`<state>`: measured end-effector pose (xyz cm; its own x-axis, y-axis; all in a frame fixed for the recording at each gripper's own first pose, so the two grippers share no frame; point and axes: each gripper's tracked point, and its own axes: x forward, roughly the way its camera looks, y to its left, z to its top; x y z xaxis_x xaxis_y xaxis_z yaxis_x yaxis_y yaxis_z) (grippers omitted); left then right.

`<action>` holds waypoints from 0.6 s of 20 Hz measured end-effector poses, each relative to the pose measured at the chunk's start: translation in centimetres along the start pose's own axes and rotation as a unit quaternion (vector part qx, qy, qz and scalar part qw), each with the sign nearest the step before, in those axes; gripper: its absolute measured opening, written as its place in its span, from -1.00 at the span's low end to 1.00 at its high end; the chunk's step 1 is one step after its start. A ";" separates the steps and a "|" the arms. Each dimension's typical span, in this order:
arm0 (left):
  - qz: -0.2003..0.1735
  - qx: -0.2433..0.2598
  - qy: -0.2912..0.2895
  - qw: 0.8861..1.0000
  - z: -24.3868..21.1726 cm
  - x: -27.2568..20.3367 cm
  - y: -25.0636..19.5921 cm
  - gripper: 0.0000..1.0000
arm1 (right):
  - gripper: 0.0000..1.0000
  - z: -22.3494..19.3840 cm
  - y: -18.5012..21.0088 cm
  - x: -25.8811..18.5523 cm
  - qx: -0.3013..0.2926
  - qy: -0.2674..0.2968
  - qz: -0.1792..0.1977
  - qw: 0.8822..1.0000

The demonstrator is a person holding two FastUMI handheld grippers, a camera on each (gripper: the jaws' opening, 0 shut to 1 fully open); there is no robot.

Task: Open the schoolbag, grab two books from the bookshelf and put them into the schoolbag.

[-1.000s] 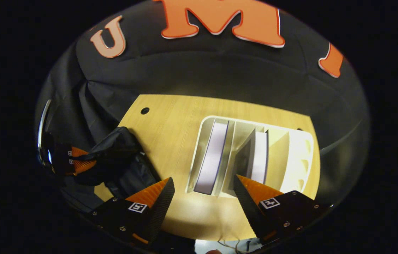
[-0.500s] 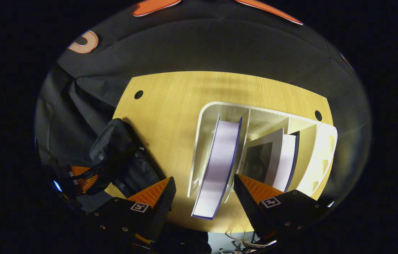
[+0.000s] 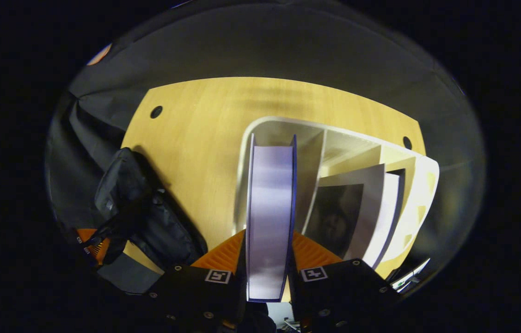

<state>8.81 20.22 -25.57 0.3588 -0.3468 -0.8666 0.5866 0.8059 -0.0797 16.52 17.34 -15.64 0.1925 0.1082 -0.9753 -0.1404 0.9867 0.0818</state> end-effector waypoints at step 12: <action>-0.007 0.012 -0.011 1.000 -0.1 -0.5 0.0 -0.88 | -0.36 -2.3 -1.4 -9.1 0.056 -0.073 0.032 0.995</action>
<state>8.55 20.48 -25.20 0.3663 -0.3680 -0.8546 0.6081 0.7899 -0.0795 12.75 14.66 -7.36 0.3267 0.1799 -0.9279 -0.0485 0.9836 0.1736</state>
